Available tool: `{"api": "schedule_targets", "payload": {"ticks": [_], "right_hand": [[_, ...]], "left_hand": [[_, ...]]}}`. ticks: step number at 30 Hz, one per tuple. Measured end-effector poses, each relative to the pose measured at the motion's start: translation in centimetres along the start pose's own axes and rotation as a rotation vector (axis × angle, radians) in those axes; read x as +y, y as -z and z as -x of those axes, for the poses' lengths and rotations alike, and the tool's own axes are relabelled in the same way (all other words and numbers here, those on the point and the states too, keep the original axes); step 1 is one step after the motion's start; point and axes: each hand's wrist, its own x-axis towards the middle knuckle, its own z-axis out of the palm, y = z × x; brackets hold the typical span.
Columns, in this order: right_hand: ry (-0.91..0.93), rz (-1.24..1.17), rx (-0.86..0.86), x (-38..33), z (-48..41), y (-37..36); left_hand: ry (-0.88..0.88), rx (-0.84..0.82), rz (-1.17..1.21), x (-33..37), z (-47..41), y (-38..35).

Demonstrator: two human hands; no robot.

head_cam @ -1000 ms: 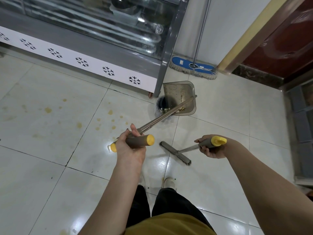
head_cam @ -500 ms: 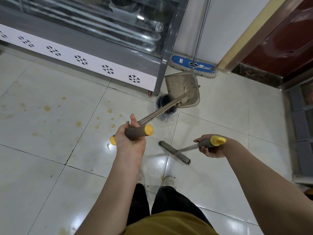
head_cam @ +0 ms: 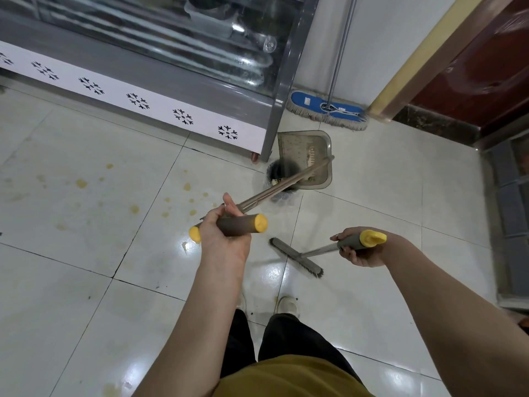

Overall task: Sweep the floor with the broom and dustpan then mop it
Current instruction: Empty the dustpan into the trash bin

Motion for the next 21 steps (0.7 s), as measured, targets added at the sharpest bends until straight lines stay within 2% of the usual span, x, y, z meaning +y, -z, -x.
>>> {"api": "schedule_targets", "payload": {"ticks": [6, 17, 21], "right_hand": [[-0.011, 0.008, 0.000, -0.2, -0.1, 0.1], [-0.013, 0.016, -0.002, -0.6, -0.1, 0.4], [-0.038, 0.030, -0.004, -0.7, 0.1, 0.0]], "left_hand": [[-0.003, 0.044, 0.082, -0.2, -0.1, 0.1], [0.010, -0.010, -0.019, -1.8, 0.7, -2.7], [0.008, -0.057, 0.116, -0.7, 0.5, -3.2]]}}
